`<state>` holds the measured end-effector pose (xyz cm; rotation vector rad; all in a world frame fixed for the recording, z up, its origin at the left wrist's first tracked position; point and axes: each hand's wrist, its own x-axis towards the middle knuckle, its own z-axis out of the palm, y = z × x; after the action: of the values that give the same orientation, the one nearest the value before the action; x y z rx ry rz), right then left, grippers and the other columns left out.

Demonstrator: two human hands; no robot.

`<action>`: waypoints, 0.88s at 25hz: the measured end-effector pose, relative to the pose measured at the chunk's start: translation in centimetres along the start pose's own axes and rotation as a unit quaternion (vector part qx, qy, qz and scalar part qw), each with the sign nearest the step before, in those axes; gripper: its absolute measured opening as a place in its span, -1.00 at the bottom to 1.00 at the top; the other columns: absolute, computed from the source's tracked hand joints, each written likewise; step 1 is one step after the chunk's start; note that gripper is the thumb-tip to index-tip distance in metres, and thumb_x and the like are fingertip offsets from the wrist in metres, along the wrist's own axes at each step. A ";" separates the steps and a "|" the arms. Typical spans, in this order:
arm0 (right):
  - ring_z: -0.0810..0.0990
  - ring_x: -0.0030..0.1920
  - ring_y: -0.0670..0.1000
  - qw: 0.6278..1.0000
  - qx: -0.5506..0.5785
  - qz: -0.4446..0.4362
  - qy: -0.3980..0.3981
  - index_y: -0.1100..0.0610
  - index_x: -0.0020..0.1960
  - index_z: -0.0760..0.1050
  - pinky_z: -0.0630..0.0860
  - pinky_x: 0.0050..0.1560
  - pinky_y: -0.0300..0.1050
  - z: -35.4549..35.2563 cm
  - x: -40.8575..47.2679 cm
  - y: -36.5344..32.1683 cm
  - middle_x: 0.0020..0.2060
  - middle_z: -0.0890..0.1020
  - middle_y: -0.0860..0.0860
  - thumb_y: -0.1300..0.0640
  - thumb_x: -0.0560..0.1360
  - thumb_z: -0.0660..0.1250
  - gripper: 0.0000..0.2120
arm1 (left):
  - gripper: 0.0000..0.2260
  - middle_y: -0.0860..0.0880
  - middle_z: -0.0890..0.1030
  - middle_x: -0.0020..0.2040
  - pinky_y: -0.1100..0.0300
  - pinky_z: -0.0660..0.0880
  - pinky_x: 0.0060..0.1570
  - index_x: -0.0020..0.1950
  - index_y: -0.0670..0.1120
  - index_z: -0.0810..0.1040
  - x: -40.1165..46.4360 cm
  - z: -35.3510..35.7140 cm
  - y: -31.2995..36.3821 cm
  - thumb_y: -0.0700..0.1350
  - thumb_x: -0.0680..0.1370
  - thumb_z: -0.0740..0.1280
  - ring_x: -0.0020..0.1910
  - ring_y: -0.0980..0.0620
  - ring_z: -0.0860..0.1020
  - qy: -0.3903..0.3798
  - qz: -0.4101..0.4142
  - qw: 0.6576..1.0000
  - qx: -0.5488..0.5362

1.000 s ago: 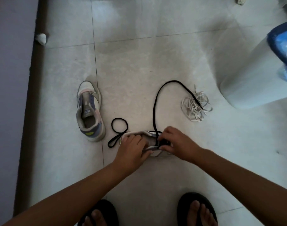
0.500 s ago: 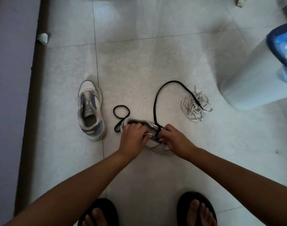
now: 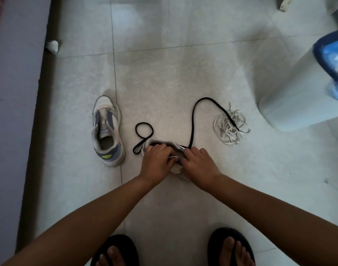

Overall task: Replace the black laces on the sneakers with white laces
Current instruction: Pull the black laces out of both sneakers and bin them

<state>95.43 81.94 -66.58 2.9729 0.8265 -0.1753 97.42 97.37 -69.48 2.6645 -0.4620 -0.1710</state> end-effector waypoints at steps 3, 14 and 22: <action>0.58 -0.33 0.09 0.998 0.046 -0.038 0.002 0.06 -0.31 0.60 0.42 -0.39 -0.21 0.2 -0.6 0.6 -0.31 0.59 0.05 0.12 0.10 0.60 -0.77 | -0.84 -0.03 0.58 -0.13 0.14 0.23 -0.03 -0.08 -0.06 0.58 0.1 -0.1 -0.2 0.01 0.52 0.32 -0.05 -0.04 0.52 -0.002 -0.010 1.000 0.006; 0.56 -0.33 0.02 0.996 -0.078 -0.015 -0.038 0.07 -0.36 0.60 0.44 -0.34 -0.18 -0.1 0.3 -0.5 -0.39 0.57 -0.01 -0.11 0.15 0.53 -0.73 | -0.90 0.00 0.58 -0.11 0.12 0.23 -0.02 -0.11 -0.05 0.53 -0.1 0.2 0.7 -0.03 0.52 0.31 -0.03 -0.01 0.52 0.005 -0.067 0.998 -0.023; 0.50 0.09 0.15 0.980 0.024 0.092 -0.175 0.25 0.08 0.55 0.40 -0.05 -0.08 -0.4 0.7 -0.3 0.04 0.56 0.19 0.08 0.43 0.34 -0.70 | -0.89 -0.01 0.59 -0.13 0.11 0.24 -0.05 -0.13 -0.07 0.56 0.2 0.1 0.6 -0.04 0.50 0.34 -0.06 -0.02 0.54 0.020 -0.078 0.996 -0.028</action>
<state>95.91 82.57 -66.25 2.9088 0.5096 -0.6939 97.40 96.72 -69.35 2.6441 -0.2323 -0.1730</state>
